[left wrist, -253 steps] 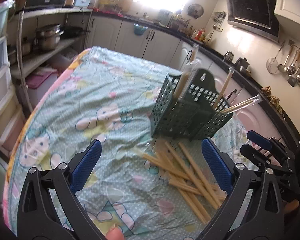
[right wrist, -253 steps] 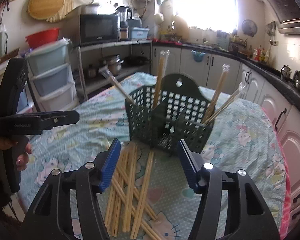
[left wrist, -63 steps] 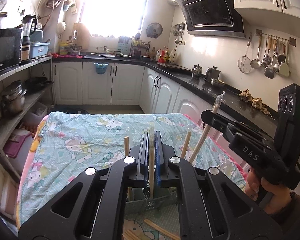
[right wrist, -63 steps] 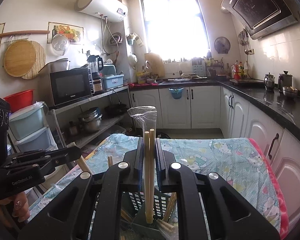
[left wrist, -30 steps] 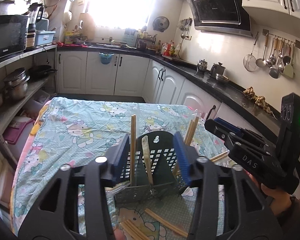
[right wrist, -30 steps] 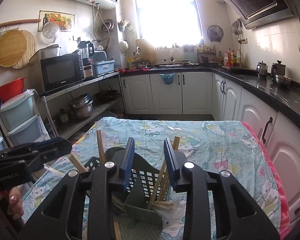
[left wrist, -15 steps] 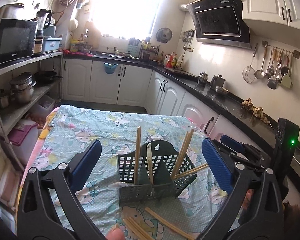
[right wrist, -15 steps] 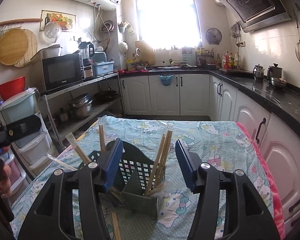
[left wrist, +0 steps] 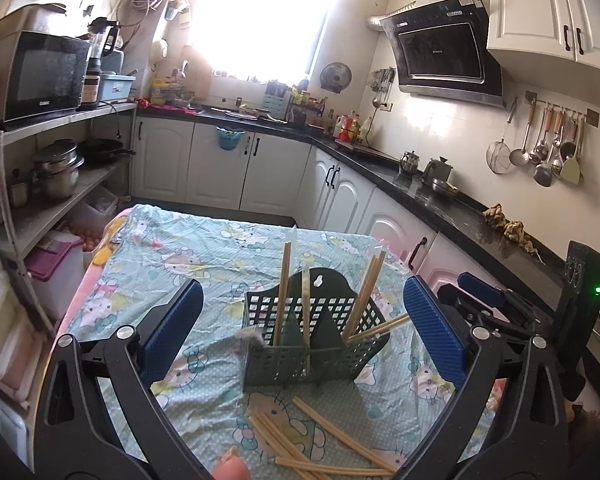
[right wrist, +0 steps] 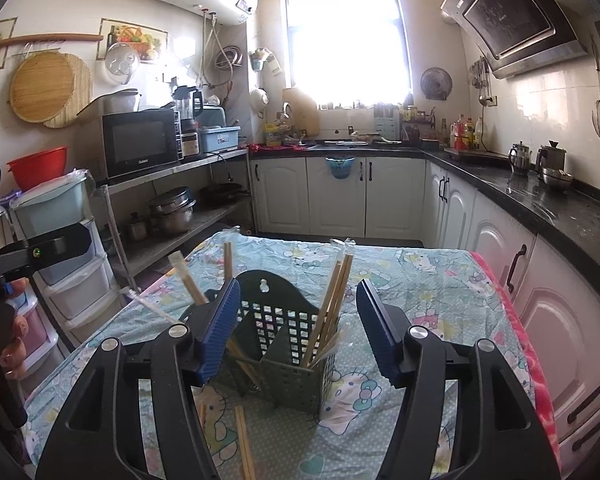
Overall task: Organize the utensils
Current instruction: 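Withdraw both open tools from the caddy toward the remaining chopsticks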
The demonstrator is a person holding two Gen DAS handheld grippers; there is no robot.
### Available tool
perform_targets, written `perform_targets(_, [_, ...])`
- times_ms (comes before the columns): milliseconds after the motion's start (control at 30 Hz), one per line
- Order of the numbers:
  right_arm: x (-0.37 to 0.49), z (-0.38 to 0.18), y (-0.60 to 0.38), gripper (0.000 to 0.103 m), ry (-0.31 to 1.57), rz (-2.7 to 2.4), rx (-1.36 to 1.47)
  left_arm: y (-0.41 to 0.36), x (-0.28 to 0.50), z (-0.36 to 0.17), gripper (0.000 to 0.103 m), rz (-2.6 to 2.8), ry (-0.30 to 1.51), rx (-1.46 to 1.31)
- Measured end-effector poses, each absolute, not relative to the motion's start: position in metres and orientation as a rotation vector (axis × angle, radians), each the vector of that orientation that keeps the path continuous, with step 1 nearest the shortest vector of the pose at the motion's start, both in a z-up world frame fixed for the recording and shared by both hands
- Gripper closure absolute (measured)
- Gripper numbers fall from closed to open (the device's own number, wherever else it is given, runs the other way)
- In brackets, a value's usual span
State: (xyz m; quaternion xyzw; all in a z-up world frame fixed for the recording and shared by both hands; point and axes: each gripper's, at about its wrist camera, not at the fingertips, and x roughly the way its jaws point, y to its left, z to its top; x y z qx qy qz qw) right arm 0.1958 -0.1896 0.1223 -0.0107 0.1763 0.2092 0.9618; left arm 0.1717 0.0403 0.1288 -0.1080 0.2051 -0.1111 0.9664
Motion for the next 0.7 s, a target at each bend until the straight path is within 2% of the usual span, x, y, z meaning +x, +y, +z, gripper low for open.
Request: perform_targets(700, [0.148,0.101,-0.162,0.045,0.398,0.507,-0.141,0.046,0.146,0.091,0.011,-0.198,0.504,-0.206])
